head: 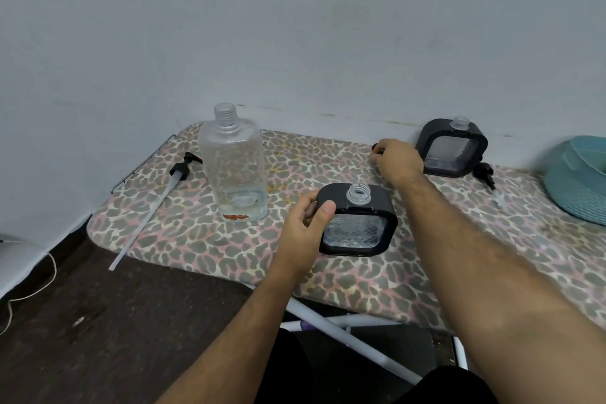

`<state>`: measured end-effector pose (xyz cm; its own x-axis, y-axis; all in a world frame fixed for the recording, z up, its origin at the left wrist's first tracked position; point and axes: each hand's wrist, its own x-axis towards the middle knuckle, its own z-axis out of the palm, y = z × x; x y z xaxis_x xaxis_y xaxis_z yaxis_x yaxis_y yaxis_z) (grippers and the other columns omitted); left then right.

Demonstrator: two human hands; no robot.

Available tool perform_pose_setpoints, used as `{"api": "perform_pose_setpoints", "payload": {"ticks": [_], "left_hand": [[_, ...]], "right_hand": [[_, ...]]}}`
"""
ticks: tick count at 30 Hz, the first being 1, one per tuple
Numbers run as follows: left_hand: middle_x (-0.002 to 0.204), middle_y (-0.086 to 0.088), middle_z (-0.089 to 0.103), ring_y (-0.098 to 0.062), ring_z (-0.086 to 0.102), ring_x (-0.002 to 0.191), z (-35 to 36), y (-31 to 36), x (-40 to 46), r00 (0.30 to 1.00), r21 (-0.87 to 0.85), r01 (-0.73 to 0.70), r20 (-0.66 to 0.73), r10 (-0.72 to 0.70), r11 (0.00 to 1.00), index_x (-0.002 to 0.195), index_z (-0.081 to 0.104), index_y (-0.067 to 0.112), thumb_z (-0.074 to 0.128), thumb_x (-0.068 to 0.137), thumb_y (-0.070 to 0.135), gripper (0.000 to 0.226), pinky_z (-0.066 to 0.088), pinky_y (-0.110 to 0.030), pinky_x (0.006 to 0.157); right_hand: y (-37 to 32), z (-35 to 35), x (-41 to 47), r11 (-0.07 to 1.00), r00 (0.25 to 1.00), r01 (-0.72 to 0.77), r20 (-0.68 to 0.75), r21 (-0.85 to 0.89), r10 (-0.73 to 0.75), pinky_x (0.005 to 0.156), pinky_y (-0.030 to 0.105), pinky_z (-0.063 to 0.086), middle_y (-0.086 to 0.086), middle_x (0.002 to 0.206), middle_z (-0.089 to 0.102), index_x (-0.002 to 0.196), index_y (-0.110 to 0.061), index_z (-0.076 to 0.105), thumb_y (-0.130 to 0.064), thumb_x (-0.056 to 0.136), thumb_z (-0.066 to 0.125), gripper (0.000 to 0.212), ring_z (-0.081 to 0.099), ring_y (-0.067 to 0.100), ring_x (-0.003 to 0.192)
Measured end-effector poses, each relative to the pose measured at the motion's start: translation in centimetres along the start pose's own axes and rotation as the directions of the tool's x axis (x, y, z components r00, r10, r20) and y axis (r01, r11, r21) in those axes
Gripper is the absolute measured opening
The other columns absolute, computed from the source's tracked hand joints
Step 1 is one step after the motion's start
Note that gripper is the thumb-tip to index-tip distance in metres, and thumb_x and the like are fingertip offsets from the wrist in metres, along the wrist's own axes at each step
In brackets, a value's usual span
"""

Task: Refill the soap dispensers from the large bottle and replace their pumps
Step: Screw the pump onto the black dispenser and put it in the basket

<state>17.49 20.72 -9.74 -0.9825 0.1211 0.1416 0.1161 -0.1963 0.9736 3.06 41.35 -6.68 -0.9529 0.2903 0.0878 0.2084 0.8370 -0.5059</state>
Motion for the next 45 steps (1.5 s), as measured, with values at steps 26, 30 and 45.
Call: {"api": "perform_pose_setpoints", "payload": {"ticks": [26, 30, 45], "left_hand": [[0.105, 0.002, 0.073, -0.013, 0.07, 0.098, 0.2, 0.2, -0.3, 0.999, 0.091, -0.009, -0.032, 0.012, 0.996, 0.116, 0.065, 0.018, 0.059, 0.083, 0.056, 0.051, 0.057, -0.026, 0.081], [0.106, 0.003, 0.073, -0.012, 0.069, 0.099, 0.1, 0.0, -0.1, 0.999, 0.114, -0.014, -0.034, 0.017, 0.993, 0.115, 0.066, 0.02, 0.059, 0.091, 0.051, 0.04, 0.055, -0.031, 0.086], [0.104, 0.001, 0.074, -0.017, 0.07, 0.099, 0.2, -0.1, -0.1, 0.999, 0.091, -0.03, -0.023, 0.032, 0.995, 0.115, 0.066, 0.019, 0.059, 0.089, 0.049, 0.04, 0.055, -0.043, 0.093]], "right_hand": [[-6.6, -12.4, -15.0, 0.479, 0.837, 0.544, -0.481, 0.688, -0.26, 0.072, 0.039, 0.061, 0.003, 0.091, 0.072, 0.085, -0.027, 0.058, -0.02, 0.08, 0.074, 0.018, 0.074, 0.023, 0.079], [-6.4, -10.4, -15.5, 0.544, 0.84, 0.541, -0.445, 0.642, -0.311, 0.074, 0.04, 0.061, 0.001, 0.092, 0.072, 0.085, -0.03, 0.058, -0.019, 0.082, 0.073, 0.018, 0.073, 0.018, 0.08], [-3.3, -4.4, -17.0, 0.633, 0.873, 0.487, -0.332, 0.602, -0.357, 0.07, 0.013, 0.052, -0.014, 0.092, 0.07, 0.09, -0.029, 0.06, -0.018, 0.084, 0.076, 0.021, 0.07, 0.002, 0.086]]}}
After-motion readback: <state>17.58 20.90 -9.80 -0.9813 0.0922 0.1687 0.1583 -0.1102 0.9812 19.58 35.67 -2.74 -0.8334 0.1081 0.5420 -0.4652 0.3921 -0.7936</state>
